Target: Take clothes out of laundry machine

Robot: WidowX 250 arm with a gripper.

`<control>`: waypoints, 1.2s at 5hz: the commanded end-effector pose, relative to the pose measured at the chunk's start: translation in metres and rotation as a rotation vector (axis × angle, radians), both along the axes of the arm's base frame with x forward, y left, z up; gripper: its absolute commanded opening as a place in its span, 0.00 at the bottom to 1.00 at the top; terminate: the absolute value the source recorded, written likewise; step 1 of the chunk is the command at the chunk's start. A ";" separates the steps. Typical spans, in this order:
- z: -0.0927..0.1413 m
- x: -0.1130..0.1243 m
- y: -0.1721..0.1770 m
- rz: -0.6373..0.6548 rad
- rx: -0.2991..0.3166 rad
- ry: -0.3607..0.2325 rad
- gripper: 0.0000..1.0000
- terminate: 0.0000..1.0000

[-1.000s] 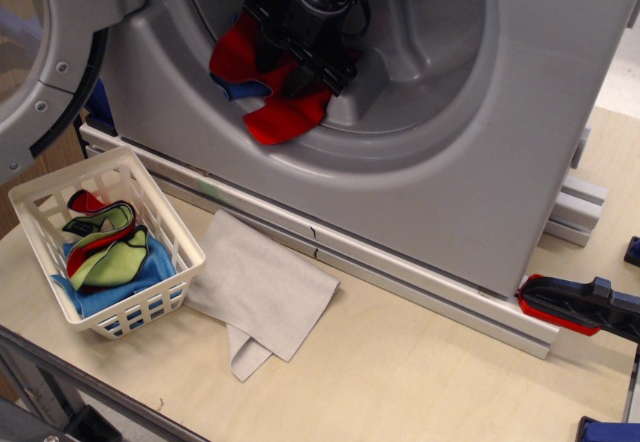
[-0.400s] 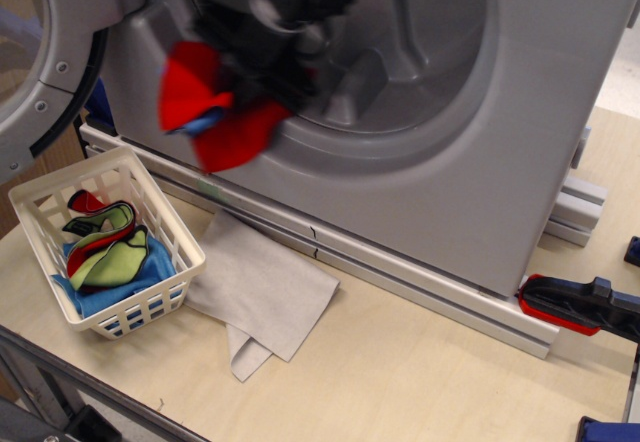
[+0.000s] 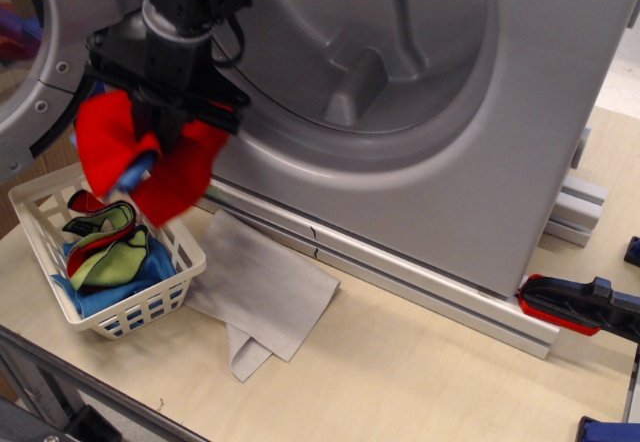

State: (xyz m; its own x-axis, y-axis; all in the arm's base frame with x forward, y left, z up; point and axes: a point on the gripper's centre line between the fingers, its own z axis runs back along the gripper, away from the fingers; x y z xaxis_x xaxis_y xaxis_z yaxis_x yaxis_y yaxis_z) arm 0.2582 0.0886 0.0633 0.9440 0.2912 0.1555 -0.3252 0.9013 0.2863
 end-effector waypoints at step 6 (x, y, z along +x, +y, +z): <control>-0.066 -0.047 0.036 0.303 -0.197 -0.083 1.00 0.00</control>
